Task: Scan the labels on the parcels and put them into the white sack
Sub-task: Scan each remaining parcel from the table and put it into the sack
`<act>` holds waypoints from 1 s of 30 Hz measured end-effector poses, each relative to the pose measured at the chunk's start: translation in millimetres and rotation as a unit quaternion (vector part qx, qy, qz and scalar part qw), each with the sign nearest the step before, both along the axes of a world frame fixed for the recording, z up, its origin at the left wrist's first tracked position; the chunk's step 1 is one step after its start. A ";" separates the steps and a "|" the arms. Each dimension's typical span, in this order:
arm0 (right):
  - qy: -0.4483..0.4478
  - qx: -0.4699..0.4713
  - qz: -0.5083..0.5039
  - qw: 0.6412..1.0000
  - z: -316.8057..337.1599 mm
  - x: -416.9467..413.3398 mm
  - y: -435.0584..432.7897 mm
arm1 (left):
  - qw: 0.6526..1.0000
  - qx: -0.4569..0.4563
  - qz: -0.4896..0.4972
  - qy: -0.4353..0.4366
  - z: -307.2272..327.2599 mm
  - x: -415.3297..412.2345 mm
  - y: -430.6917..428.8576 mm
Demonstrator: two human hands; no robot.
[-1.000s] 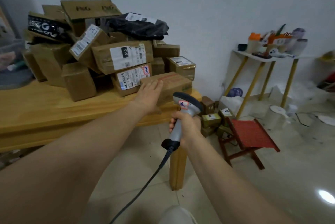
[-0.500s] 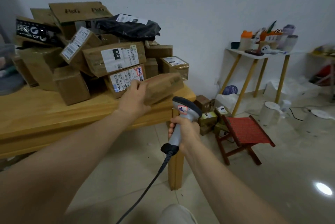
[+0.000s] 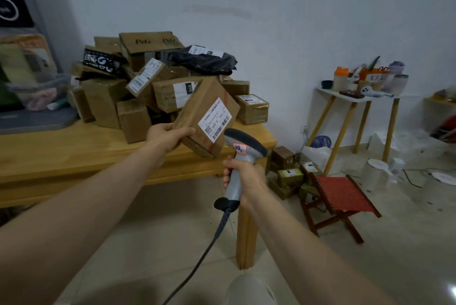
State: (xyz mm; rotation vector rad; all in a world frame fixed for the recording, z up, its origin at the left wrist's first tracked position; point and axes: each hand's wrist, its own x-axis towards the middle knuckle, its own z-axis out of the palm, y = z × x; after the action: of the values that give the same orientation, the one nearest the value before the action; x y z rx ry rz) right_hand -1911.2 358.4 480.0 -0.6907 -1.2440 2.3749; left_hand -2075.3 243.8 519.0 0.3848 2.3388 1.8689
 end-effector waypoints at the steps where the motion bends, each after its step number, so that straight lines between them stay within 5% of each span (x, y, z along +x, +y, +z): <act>1: 0.002 0.003 0.006 1.000 3.0 1.4 -3.7 | 1.000 0.018 -0.001 -0.015 0.6 1.4 -5.3; 5: -0.017 0.081 0.031 0.996 8.7 7.0 -16.7 | 0.997 0.071 0.017 -0.038 5.2 4.4 -24.4; 13: -0.084 0.329 0.072 0.938 2.3 11.4 -33.1 | 0.999 0.028 0.041 0.009 51.6 -14.7 -86.5; 30: -0.047 0.381 0.125 0.915 -0.1 0.6 -75.0 | 0.997 0.016 0.059 0.045 46.9 -29.8 -160.5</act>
State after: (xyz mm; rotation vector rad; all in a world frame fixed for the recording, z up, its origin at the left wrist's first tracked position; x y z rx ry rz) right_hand -1910.6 283.4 479.9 -0.3987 -2.2129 1.7777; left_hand -2105.1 83.3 565.9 0.3480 2.4432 1.9842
